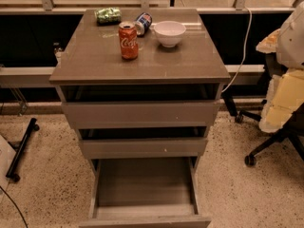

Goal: Close bottom drawer

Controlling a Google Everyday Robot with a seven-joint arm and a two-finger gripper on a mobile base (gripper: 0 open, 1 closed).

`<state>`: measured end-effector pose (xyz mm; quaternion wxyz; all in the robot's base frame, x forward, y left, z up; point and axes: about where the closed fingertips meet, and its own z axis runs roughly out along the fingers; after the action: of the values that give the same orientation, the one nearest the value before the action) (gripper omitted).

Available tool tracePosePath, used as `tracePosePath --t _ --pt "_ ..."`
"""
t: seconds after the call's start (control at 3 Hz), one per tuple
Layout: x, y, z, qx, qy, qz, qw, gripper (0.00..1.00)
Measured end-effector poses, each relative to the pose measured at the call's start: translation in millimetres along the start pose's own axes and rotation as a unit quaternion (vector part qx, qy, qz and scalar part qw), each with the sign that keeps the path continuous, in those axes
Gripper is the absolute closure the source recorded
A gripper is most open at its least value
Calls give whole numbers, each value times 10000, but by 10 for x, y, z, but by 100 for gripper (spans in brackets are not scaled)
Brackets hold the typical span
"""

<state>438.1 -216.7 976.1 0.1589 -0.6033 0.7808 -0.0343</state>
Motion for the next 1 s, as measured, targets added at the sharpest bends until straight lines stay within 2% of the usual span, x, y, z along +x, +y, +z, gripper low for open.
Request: tracePosePath --t 0.33,0.67,1.0 --pt "0 0 0 0 0 0 10000 0" --pt "-12 -6 -22 50 -14 -4 10000 17" --pt "-124 110 149 -94 -163 -26 9998 40"
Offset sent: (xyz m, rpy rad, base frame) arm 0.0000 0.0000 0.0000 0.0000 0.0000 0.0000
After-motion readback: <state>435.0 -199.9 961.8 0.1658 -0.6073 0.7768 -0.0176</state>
